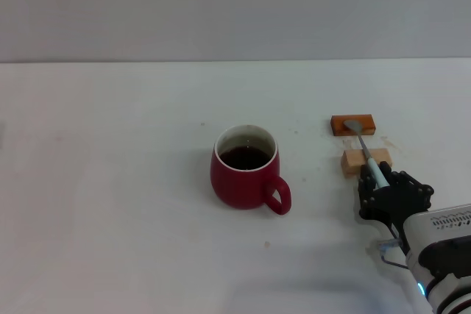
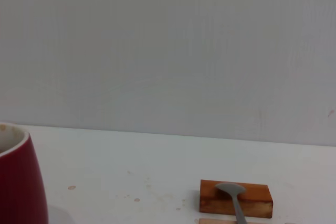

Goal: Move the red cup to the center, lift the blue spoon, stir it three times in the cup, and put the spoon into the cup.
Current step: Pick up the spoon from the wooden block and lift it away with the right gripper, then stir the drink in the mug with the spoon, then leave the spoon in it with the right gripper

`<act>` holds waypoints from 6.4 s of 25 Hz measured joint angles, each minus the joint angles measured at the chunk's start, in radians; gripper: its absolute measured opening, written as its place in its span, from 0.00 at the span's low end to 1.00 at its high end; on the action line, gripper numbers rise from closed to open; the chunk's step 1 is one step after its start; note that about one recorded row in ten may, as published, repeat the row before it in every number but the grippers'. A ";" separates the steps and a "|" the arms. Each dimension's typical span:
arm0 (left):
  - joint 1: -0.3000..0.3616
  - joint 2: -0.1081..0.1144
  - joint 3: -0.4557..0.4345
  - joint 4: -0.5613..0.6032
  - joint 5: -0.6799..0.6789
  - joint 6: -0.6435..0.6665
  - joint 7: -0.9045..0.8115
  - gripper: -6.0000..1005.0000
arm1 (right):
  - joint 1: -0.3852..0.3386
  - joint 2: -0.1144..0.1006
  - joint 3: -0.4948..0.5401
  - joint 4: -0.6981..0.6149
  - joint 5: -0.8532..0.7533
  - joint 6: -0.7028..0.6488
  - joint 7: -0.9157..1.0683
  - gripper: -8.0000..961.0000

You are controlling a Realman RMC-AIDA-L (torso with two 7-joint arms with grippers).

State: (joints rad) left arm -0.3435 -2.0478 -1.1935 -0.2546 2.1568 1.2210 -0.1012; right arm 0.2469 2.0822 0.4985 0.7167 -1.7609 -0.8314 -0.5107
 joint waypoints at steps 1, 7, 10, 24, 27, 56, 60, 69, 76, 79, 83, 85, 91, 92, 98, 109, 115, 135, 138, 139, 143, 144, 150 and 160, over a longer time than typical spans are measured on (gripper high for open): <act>0.000 0.000 0.000 0.000 0.000 0.000 0.000 0.86 | 0.000 0.000 0.000 0.000 0.000 0.000 0.000 0.28; 0.000 0.000 0.000 0.000 0.000 0.000 0.000 0.86 | 0.002 -0.001 -0.002 0.001 0.000 0.000 0.000 0.26; 0.000 0.000 0.000 0.000 0.000 0.002 0.000 0.86 | 0.003 -0.001 -0.004 0.001 0.000 0.004 0.000 0.26; 0.001 0.003 0.000 0.000 0.000 0.007 0.000 0.86 | 0.003 -0.001 -0.002 0.001 0.000 0.008 0.000 0.22; 0.003 0.003 0.000 0.000 0.000 0.008 0.000 0.86 | 0.003 -0.001 -0.001 0.001 0.000 0.008 -0.001 0.20; 0.009 -0.003 0.000 -0.008 0.000 0.012 -0.002 0.86 | -0.006 -0.004 0.003 0.001 0.011 -0.011 -0.010 0.17; 0.009 -0.003 0.000 -0.008 0.000 0.012 -0.002 0.86 | -0.009 -0.004 0.002 0.006 0.007 -0.027 -0.012 0.17; 0.008 -0.003 0.000 0.000 0.000 0.009 -0.002 0.86 | -0.062 -0.012 0.020 0.130 0.002 -0.088 -0.176 0.17; 0.008 -0.001 0.000 0.000 0.000 0.006 -0.002 0.86 | -0.095 -0.016 0.054 0.203 -0.002 -0.098 -0.243 0.17; 0.009 -0.001 0.000 0.000 0.000 0.005 -0.002 0.86 | -0.106 -0.027 0.061 0.250 0.002 -0.096 -0.253 0.17; 0.009 0.000 0.000 0.000 0.000 0.003 -0.002 0.86 | -0.138 -0.030 0.096 0.331 0.009 -0.072 -0.339 0.17; 0.009 0.001 0.000 0.000 0.000 0.003 -0.002 0.86 | -0.147 -0.030 0.107 0.355 0.009 -0.063 -0.368 0.17; 0.009 0.001 0.000 0.000 -0.001 0.002 -0.002 0.86 | -0.213 -0.040 0.178 0.526 0.009 0.022 -0.500 0.17; 0.007 0.000 0.000 0.005 -0.002 0.001 -0.002 0.86 | -0.225 -0.041 0.192 0.556 0.009 0.046 -0.520 0.17; 0.007 -0.001 0.000 0.008 -0.006 0.001 -0.002 0.86 | -0.298 -0.030 0.306 0.700 0.011 0.220 -0.623 0.17; 0.009 -0.003 0.000 0.007 -0.006 0.002 -0.004 0.86 | -0.335 -0.015 0.377 0.712 -0.028 0.182 -0.627 0.17; 0.002 -0.003 0.000 0.006 -0.004 0.001 -0.004 0.86 | -0.333 -0.015 0.371 0.605 -0.235 0.050 -0.409 0.17; -0.003 -0.005 0.000 -0.001 0.000 0.002 -0.005 0.86 | -0.384 -0.183 0.469 0.675 -0.770 0.223 0.379 0.17; -0.003 -0.005 0.000 -0.003 0.000 0.002 -0.005 0.86 | -0.409 -0.180 0.526 0.768 -0.829 0.363 0.380 0.17; -0.003 -0.005 0.000 -0.003 0.000 0.002 -0.005 0.86 | -0.416 -0.178 0.545 0.801 -0.844 0.418 0.380 0.17; -0.003 -0.006 0.000 -0.003 0.000 0.002 -0.005 0.86 | -0.422 -0.174 0.615 0.925 -0.862 0.641 0.378 0.17; -0.003 -0.006 0.000 -0.003 0.000 0.002 -0.005 0.86 | -0.422 -0.174 0.615 0.925 -0.862 0.641 0.378 0.17; -0.002 -0.006 0.000 -0.003 0.000 0.002 -0.005 0.86 | -0.380 -0.153 0.702 1.049 -0.864 0.948 0.345 0.17; -0.002 -0.006 0.000 -0.003 0.000 0.002 -0.005 0.86 | -0.296 -0.065 0.835 1.196 -0.867 1.331 0.232 0.17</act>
State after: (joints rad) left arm -0.3457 -2.0540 -1.1934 -0.2577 2.1569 1.2226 -0.1058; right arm -0.0491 2.0176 1.3337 1.9124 -2.6275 0.4994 -0.2791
